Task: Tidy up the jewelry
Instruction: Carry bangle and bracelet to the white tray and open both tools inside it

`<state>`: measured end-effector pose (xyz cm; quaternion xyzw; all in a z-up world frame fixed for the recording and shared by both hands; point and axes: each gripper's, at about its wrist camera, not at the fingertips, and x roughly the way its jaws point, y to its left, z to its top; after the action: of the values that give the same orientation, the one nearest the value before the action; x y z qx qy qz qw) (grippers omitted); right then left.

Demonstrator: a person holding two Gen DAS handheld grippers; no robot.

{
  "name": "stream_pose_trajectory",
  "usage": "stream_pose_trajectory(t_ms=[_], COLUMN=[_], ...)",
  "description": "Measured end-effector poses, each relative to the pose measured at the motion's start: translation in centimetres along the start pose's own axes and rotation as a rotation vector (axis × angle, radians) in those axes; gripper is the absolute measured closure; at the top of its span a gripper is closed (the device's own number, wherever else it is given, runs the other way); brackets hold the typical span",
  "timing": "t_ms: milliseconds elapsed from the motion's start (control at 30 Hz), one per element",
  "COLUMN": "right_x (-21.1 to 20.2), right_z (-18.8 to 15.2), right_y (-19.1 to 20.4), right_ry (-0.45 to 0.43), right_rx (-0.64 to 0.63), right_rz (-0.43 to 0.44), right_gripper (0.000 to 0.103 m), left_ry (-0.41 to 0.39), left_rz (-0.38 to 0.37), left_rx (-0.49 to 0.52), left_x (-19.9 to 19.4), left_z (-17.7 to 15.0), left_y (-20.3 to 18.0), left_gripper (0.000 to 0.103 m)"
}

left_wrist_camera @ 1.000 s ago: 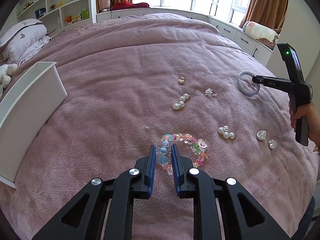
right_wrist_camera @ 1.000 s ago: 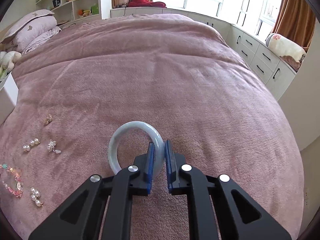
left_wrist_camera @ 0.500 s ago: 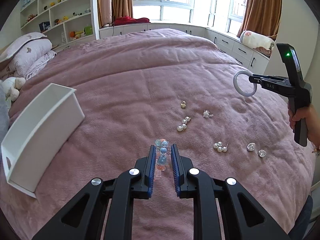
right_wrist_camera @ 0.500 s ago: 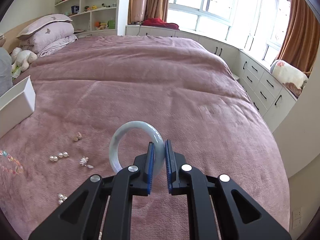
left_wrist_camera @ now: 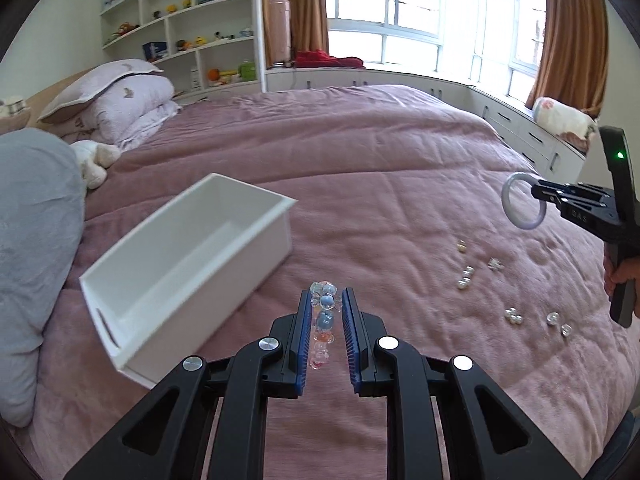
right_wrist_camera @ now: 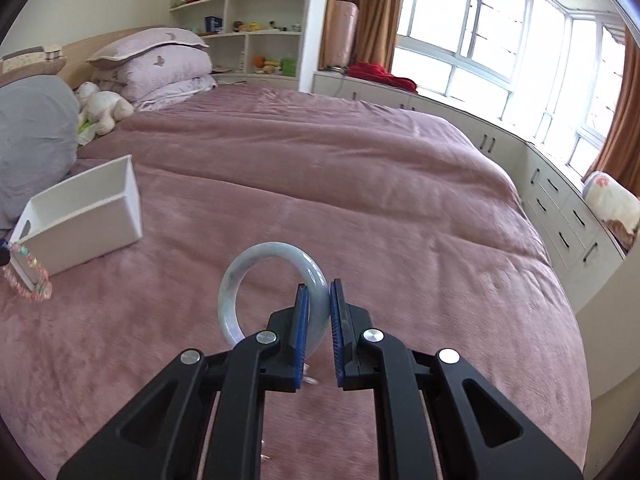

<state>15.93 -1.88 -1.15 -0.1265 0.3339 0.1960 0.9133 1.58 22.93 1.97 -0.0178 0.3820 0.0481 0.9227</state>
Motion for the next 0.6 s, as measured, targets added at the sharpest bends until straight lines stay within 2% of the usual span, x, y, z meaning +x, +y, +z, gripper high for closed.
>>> stream_pose_trajectory(t_ms=[333,467,600], right_x=[1.2,2.3,3.6], right_z=[5.2,7.1,8.7], right_y=[11.3,16.7,21.1], right_ry=[-0.021,-0.017,-0.009], right_rx=[-0.076,-0.116,-0.144], right_rz=[0.143,0.204,0.245], right_gripper=[0.091,0.091,0.091], left_ry=[-0.010,0.005,0.000], left_rz=[0.109,0.122,0.093], left_rx=[-0.068,-0.092,-0.145], left_x=[0.3,1.7,2.2], left_z=[2.0,2.6,3.2], left_y=[10.5,13.8,16.3], left_gripper=[0.083,0.083,0.083])
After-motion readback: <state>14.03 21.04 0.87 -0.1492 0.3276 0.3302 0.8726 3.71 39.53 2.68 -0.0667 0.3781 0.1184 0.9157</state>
